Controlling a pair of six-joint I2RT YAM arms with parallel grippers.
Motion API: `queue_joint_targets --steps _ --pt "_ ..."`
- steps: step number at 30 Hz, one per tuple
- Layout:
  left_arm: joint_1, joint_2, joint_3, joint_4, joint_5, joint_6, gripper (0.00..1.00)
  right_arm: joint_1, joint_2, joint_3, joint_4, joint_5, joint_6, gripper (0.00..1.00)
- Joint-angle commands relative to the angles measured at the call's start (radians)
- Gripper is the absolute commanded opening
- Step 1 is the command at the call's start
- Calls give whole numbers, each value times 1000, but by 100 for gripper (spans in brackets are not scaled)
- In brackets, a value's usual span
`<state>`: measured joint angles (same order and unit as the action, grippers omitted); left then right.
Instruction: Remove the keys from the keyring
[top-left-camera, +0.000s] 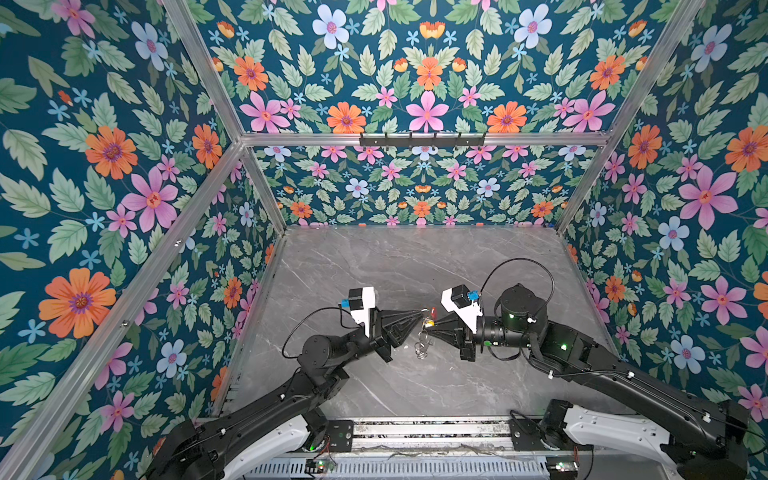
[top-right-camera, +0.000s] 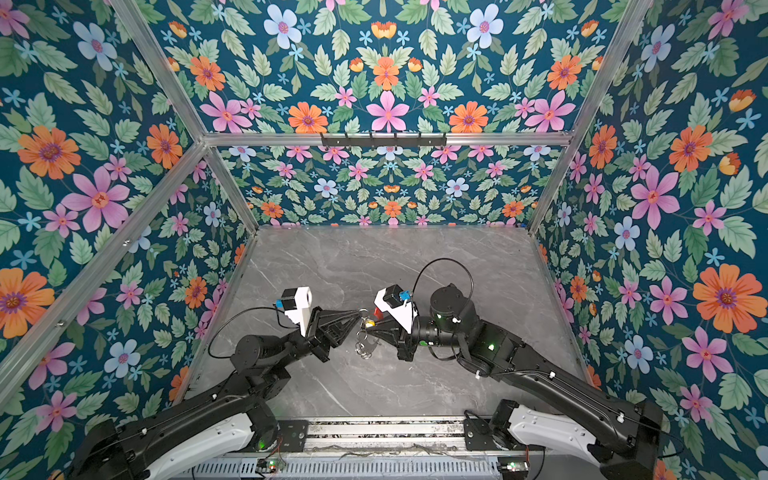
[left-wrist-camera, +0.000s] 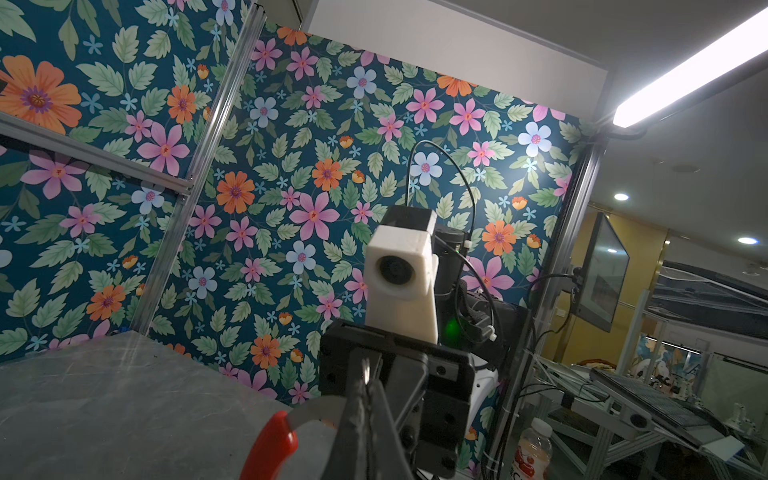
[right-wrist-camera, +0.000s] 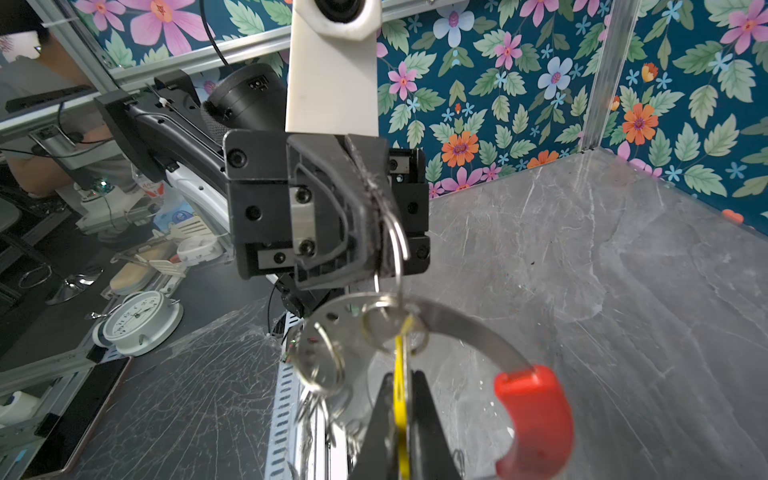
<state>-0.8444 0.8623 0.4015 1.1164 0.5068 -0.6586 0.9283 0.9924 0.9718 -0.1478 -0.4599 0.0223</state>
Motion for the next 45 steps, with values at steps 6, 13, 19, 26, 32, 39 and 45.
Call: queue_joint_targets --steps 6,13,19,26,32,39,45 --pt "24 12 -8 128 68 -52 0 -67 9 55 -115 -113 -28 0" --pt "24 2 -5 74 49 -33 0 -83 32 116 -196 -169 -48 0" --pt "24 4 -3 74 71 -35 0 -88 53 165 -258 -183 -78 0" --pt "24 4 -8 77 81 -39 0 -94 73 214 -297 -173 -99 0" --pt "24 -2 -17 86 76 -38 0 -108 84 231 -298 -152 -88 0" --pt "24 -6 -26 114 78 -44 0 -112 86 237 -282 -138 -69 0" --pt "24 -18 -36 151 53 -63 0 -112 92 218 -268 -148 -57 0"
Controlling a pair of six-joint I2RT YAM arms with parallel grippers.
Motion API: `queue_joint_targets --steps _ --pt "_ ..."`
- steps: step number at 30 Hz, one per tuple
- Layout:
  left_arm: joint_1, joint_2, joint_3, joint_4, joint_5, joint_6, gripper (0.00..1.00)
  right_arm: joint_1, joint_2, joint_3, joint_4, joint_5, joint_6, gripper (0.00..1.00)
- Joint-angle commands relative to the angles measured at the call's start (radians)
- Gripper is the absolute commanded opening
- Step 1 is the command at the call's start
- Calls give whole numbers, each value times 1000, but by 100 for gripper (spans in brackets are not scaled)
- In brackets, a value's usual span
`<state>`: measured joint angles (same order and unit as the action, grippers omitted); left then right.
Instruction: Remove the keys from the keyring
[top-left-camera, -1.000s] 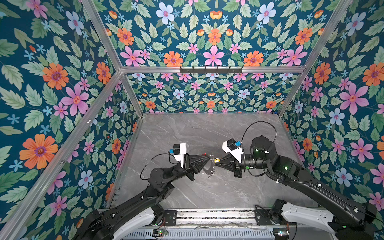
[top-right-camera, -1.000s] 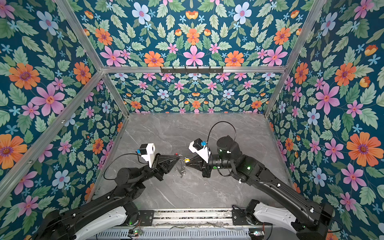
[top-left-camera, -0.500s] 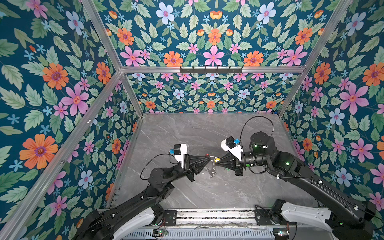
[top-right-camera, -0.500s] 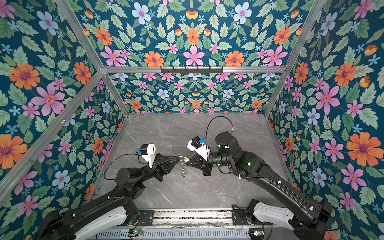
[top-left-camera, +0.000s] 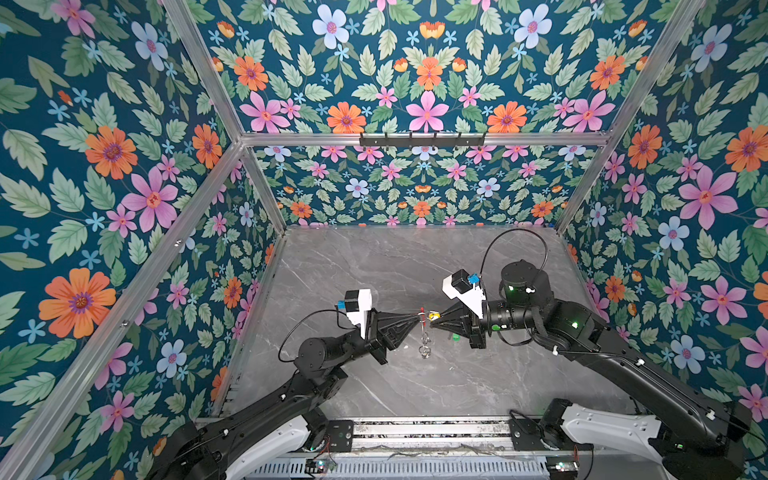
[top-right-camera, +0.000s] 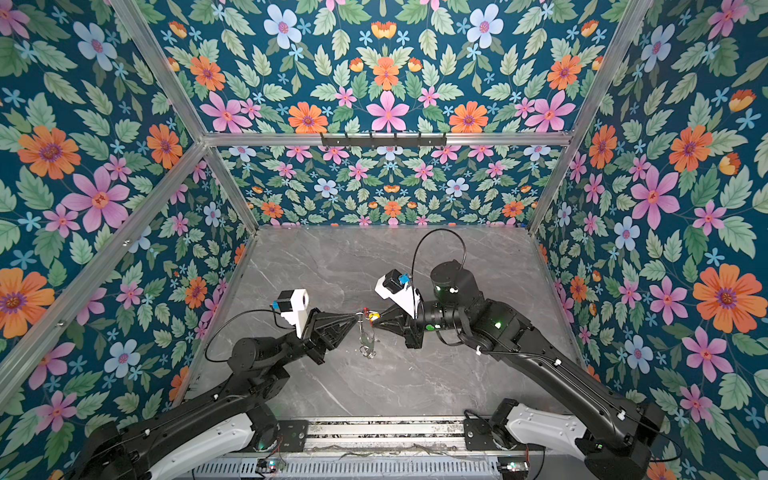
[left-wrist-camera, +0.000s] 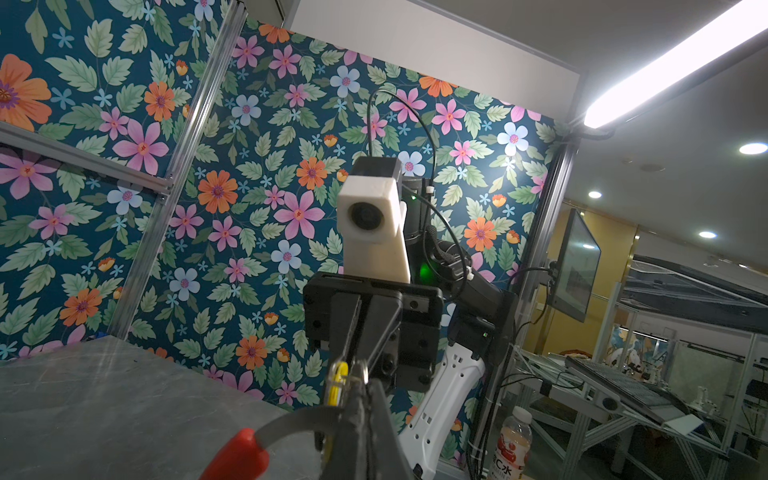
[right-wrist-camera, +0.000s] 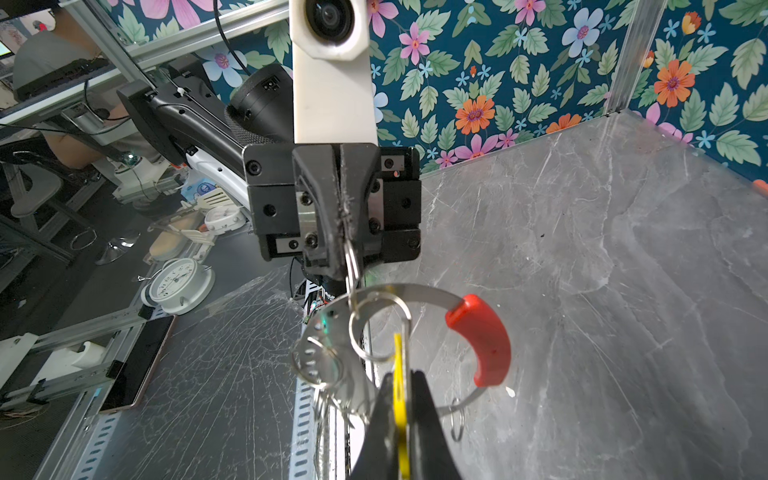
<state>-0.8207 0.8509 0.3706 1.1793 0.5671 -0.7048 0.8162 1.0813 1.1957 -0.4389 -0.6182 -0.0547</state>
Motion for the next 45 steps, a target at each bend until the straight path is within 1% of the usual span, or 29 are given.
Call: queue_joint_targets --steps 1,10,18,32,45 --pt "1 -7 -9 101 -17 -21 0 0 6 -11 31 4 24 0" --pt "0 20 -21 211 -87 -72 0 0 23 -41 81 -35 46 0" --pt "-1 35 -18 238 -113 -85 0 12 28 -56 94 -40 47 0" --pt "0 63 -26 304 -180 -118 0 69 34 -85 106 48 32 0" --pt "0 60 -20 282 -205 -116 0 98 47 -79 94 86 11 0"
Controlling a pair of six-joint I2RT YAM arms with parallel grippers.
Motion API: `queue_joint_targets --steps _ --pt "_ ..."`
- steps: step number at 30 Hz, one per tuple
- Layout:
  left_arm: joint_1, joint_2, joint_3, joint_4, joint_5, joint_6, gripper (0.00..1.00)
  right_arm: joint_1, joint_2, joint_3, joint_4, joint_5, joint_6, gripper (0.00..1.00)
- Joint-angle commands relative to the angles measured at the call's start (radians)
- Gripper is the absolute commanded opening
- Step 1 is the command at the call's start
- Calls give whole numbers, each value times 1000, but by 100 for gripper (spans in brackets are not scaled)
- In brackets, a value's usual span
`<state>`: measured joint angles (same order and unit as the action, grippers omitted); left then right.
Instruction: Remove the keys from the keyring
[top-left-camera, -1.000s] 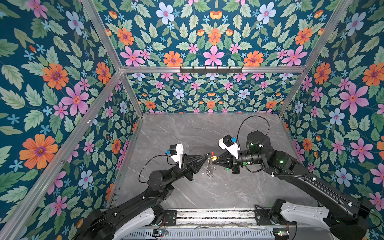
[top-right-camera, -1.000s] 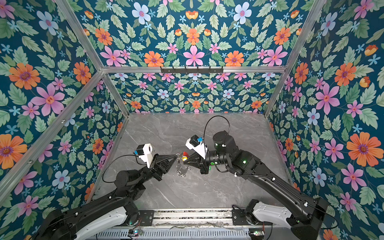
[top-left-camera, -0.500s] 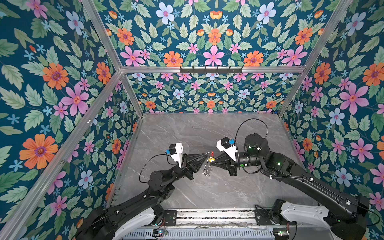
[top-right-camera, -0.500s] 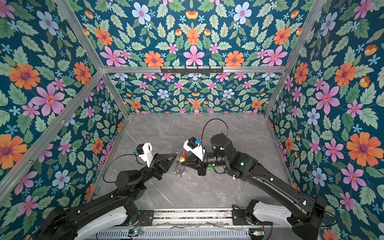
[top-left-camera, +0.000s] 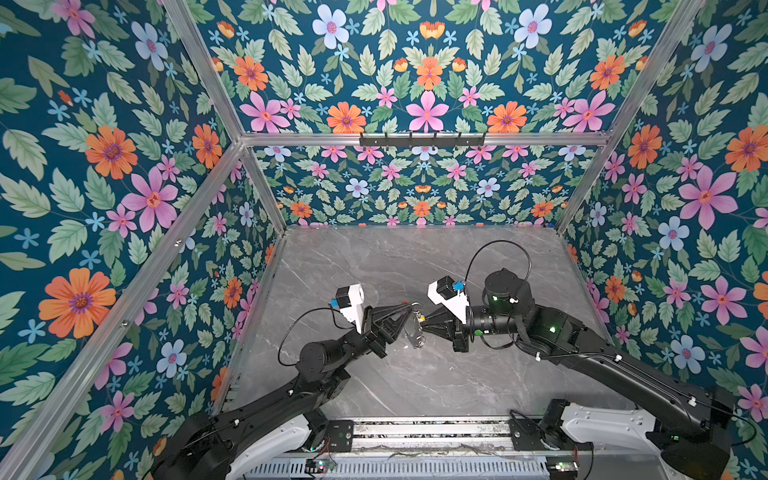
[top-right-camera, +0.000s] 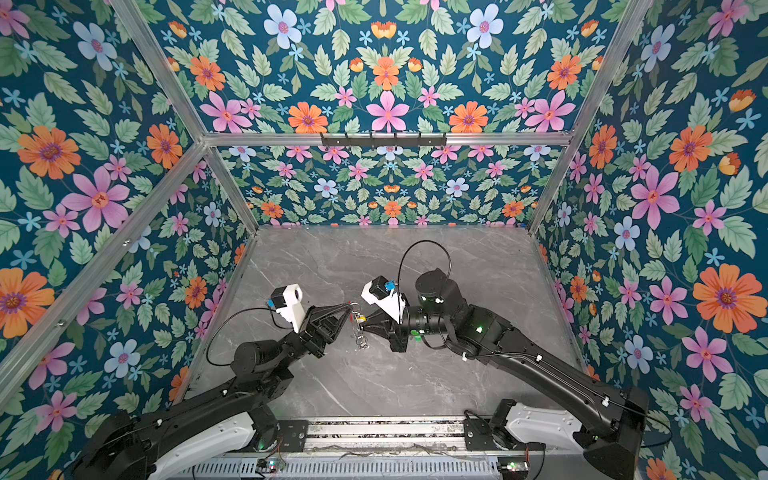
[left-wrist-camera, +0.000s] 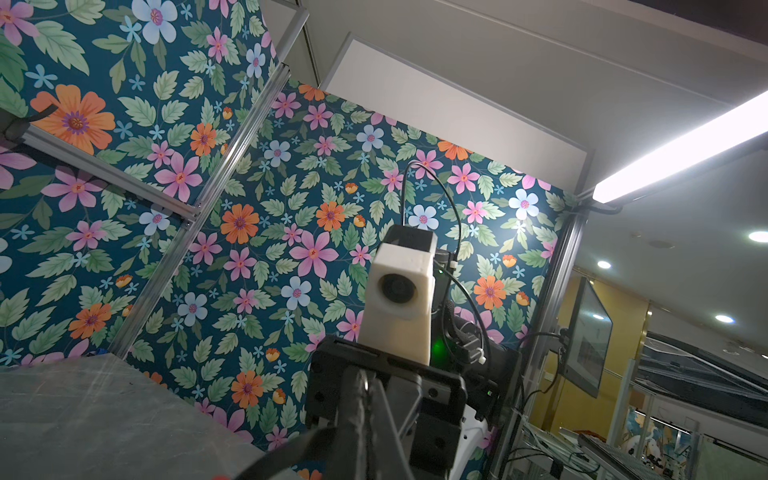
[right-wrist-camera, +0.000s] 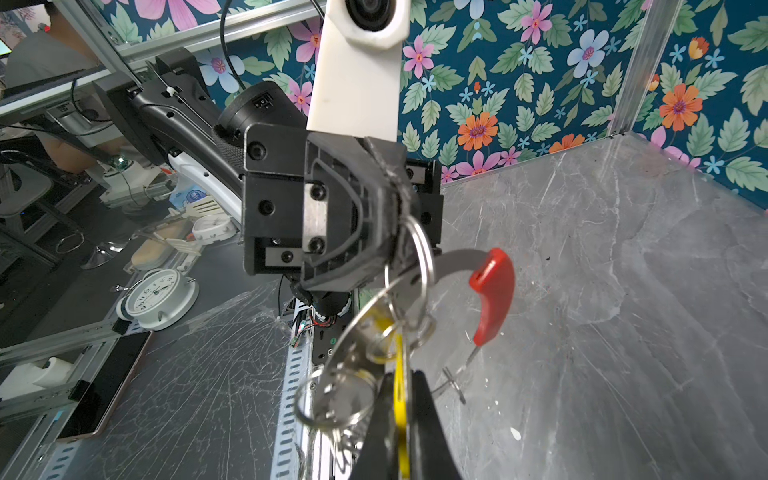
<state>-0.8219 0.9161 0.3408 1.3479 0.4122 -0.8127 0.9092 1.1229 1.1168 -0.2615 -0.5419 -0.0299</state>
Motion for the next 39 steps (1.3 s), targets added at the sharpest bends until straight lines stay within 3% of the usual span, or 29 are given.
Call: queue_joint_targets --steps 1,7,14,18,21,31,39 --pt "1 -5 10 109 -50 -9 0 6 6 1 -84 12 -15 0" --pt "1 -2 13 103 -40 -7 0 9 9 22 -114 34 -24 0" --pt "1 -24 7 75 -35 4 0 -2 -54 8 -102 87 -22 35" --pt "1 -25 5 71 -31 5 0 -48 -100 -15 -52 31 17 45" --pt "1 -23 10 59 -23 9 0 -107 -144 -52 81 -64 118 54" --pt "0 -8 15 63 -10 21 0 -127 -46 -66 507 -186 443 58" --pt "1 -16 15 48 -15 32 0 -127 -8 -45 519 -233 462 49"
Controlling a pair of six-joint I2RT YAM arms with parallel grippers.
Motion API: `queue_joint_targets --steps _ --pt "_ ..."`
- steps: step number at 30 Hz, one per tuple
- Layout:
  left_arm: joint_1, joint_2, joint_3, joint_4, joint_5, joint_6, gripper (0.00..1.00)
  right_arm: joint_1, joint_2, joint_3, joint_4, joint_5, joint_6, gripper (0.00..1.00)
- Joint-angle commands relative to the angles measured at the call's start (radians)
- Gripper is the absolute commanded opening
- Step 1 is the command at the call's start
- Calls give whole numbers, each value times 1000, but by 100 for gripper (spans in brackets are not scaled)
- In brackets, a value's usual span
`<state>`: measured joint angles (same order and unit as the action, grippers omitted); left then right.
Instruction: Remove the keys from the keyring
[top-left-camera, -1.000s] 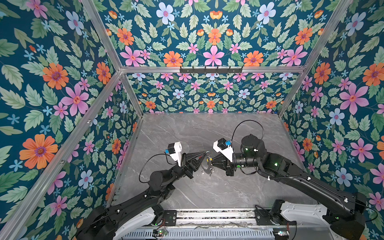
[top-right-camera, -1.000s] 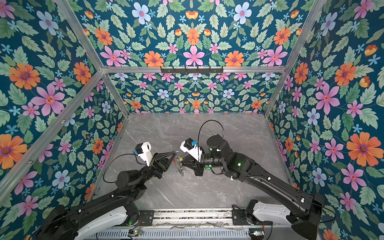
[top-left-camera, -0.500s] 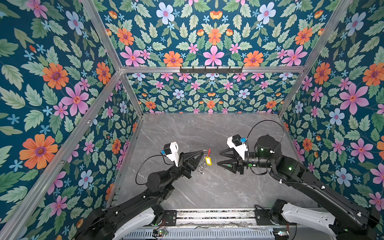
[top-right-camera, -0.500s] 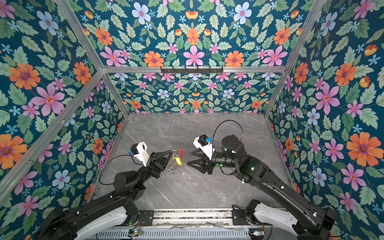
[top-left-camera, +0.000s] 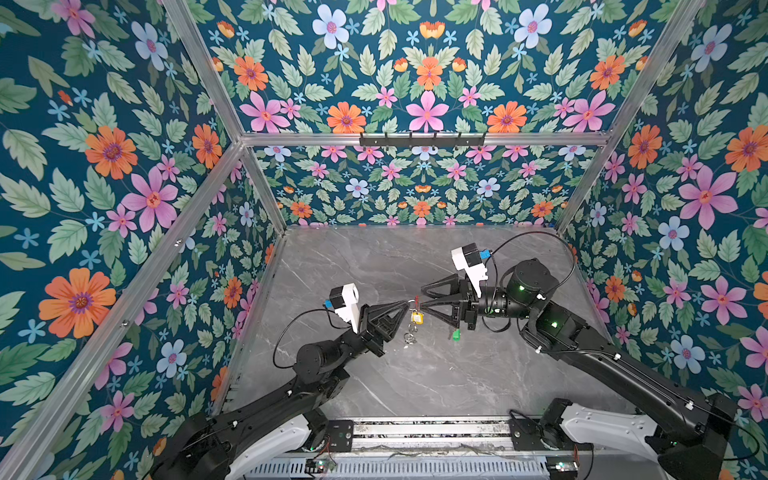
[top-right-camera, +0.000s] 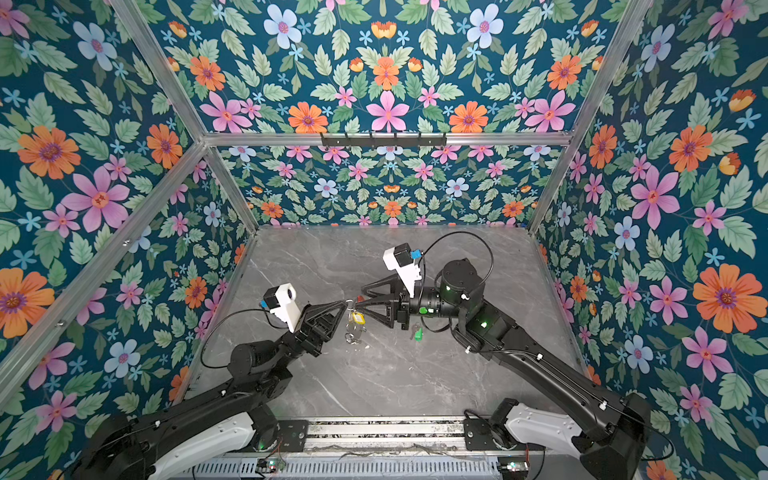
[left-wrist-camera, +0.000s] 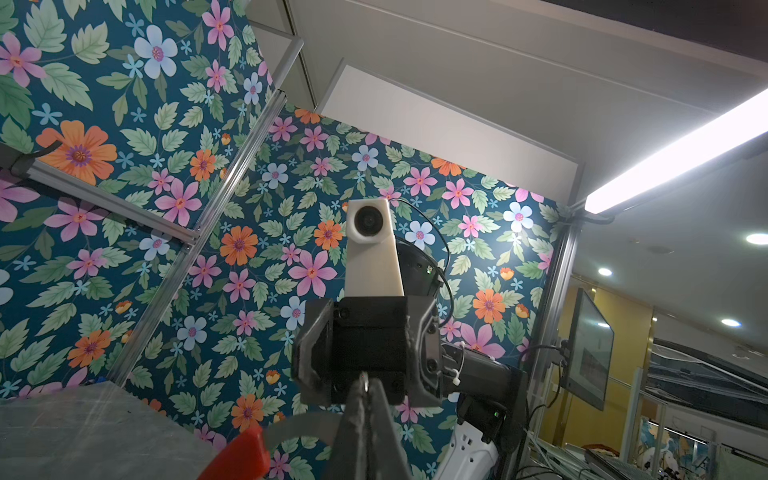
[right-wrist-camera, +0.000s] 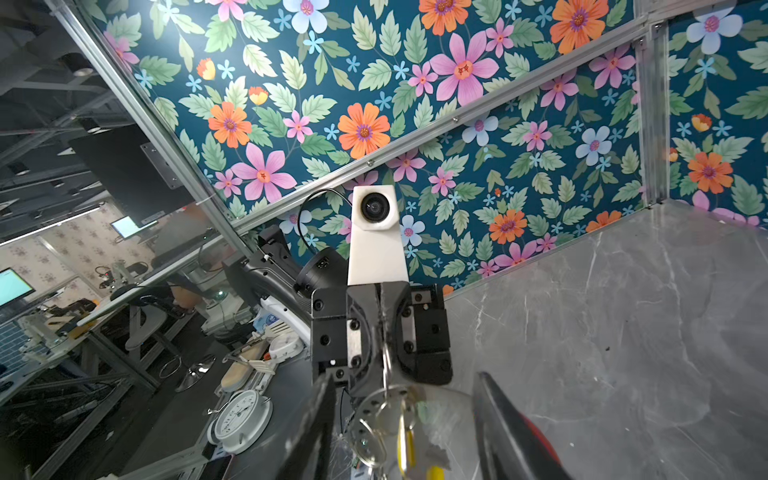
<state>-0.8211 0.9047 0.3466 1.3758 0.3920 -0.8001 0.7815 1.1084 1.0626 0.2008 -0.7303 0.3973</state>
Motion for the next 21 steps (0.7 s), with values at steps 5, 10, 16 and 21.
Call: queue_joint_targets --steps 5,10,16,21 --pt "0 -3 10 17 4 21 0 0 23 23 28 -63 28 40" --pt "0 -1 11 11 1 21 0 0 27 30 15 -70 25 30" --pt "0 2 11 11 0 24 0 5 36 34 -4 -79 23 35" --pt "0 5 12 10 -2 25 0 13 46 46 -29 -84 10 30"
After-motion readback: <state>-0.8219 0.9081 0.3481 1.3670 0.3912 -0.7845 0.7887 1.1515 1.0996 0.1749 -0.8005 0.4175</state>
